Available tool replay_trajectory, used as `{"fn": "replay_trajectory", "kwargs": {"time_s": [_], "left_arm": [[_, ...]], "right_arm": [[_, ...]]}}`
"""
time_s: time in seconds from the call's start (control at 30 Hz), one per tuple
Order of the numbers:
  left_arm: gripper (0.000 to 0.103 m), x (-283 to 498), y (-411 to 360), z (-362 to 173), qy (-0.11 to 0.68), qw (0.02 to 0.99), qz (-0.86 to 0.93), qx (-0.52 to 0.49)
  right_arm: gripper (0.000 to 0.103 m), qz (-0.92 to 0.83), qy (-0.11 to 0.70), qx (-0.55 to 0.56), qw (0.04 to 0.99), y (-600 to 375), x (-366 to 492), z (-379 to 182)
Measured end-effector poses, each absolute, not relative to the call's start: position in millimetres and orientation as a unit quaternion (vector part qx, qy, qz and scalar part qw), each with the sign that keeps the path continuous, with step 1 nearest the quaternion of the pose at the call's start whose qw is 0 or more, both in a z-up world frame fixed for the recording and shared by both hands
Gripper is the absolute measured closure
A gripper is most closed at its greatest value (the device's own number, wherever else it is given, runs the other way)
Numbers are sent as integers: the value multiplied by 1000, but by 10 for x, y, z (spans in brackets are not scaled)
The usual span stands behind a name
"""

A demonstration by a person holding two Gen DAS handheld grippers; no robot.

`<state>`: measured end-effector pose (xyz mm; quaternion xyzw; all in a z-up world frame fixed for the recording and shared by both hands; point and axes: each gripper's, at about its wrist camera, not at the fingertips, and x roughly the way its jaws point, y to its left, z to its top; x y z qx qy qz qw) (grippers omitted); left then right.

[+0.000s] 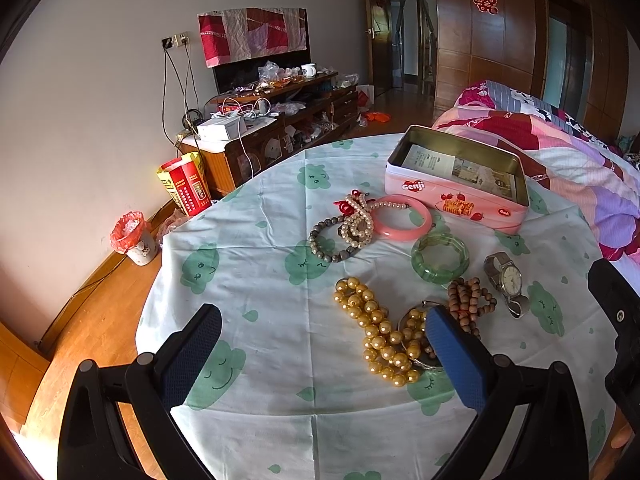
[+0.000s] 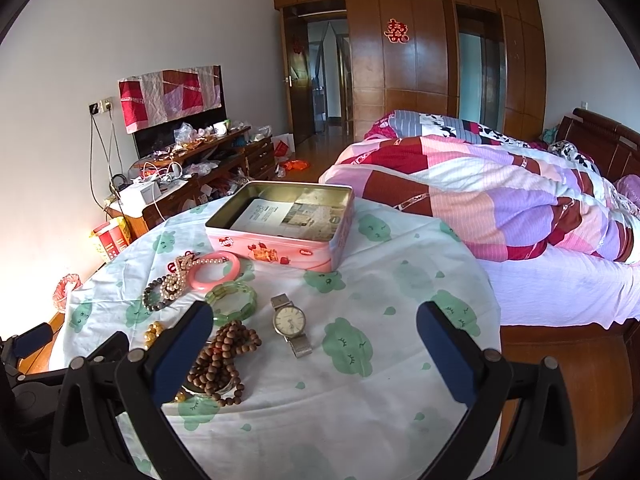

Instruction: Organize jewelry

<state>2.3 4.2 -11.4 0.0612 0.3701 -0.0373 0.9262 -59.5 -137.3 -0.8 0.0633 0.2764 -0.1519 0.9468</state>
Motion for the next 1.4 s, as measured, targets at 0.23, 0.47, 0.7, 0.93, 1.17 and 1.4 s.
{"fn": "replay_trajectory", "kwargs": {"time_s": [0.23, 0.47, 0.7, 0.93, 1.17, 1.4], "left_arm": [[1, 26, 51, -139, 371, 926, -37, 61], [1, 84, 129, -240, 382, 922, -39, 51], [1, 68, 253, -184, 358, 932, -62, 14], [1, 133, 270, -101, 340, 937, -85, -14], [11, 490, 204, -531, 442, 894, -79, -9], [24, 732, 90, -770, 489, 868, -80, -11]], "right_arm": [[0, -147, 280, 63, 947, -1274, -566, -74], [0, -146, 289, 68, 944, -1295, -542, -104], [0, -144, 291, 64, 944, -1323, -516, -112], [12, -145, 287, 47, 946, -1324, -460, -133], [41, -104, 352, 66, 928, -1517, -244, -368], [51, -54, 411, 89, 906, -1599, 62, -585]]}}
